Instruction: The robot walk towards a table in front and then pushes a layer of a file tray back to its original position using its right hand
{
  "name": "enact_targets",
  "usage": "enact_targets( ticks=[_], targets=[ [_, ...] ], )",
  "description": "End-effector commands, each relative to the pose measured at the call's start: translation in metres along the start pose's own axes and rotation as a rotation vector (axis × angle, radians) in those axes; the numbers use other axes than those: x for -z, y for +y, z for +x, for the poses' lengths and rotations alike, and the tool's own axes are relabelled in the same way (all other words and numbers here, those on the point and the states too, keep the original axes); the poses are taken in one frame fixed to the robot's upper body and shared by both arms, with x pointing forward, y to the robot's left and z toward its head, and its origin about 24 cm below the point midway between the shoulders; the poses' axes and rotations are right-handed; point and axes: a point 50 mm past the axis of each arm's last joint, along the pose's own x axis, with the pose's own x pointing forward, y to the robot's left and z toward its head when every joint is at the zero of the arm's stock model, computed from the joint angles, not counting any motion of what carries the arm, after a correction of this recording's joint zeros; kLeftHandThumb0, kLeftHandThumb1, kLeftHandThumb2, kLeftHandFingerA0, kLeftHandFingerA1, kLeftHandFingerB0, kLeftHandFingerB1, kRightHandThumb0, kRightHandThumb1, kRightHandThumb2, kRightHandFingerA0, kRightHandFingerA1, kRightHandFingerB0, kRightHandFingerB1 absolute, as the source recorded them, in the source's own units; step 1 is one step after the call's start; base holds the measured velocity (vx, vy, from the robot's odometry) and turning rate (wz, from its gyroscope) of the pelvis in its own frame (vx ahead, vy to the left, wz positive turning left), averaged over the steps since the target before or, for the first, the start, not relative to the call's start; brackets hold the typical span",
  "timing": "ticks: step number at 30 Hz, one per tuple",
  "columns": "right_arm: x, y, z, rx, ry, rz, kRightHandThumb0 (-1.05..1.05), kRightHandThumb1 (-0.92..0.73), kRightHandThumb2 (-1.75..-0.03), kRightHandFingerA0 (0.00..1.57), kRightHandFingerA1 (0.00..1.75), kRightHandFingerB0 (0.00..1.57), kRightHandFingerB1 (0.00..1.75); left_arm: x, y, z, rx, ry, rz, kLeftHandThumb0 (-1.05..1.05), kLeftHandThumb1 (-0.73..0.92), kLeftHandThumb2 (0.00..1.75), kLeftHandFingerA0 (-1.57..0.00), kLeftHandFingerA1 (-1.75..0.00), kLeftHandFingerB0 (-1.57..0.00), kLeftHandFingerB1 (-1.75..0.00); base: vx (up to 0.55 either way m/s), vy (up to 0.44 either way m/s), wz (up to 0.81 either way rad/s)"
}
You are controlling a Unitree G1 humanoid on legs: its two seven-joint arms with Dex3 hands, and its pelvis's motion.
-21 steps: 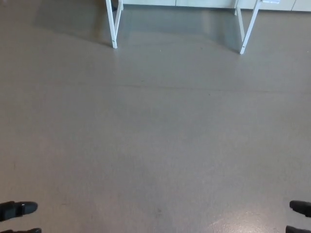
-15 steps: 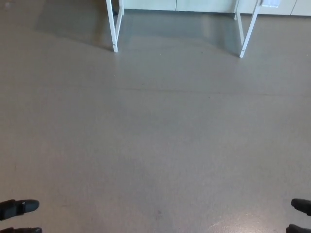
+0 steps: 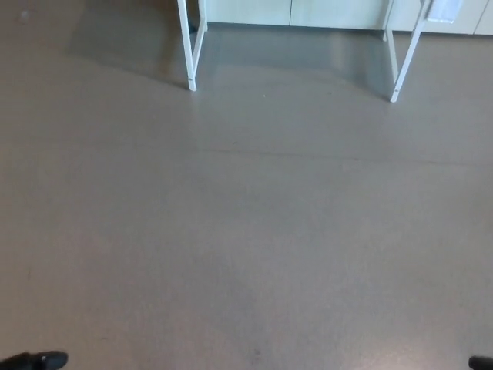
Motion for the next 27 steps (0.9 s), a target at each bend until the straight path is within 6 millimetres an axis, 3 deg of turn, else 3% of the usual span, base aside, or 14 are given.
enact_targets(
  ticks=[1,11,27],
  targets=[
    [0.013,0.000,-0.008,-0.012,0.016,0.005,-0.25,-0.43,-0.52,0.70,0.56,0.57,0.49,0.011,0.002,-0.009,-0.025,0.009,0.024,-0.30,0.39,0.59,-0.47,-0.43,-0.43,-0.40,0.19,0.381,-0.34],
    [0.029,0.003,-0.015,-0.023,0.044,0.031,-0.25,-0.42,-0.52,0.69,0.58,0.56,0.50,0.025,0.001,-0.017,-0.013,0.038,0.033,-0.30,0.40,0.58,-0.48,-0.44,-0.42,-0.41,0.21,0.150,0.02],
    [0.020,0.002,-0.008,-0.038,0.027,-0.001,-0.26,-0.44,-0.53,0.69,0.57,0.55,0.49,0.021,0.001,-0.014,-0.019,0.027,0.020,-0.28,0.40,0.58,-0.49,-0.44,-0.44,-0.40,0.28,-0.142,0.09]
  ],
)
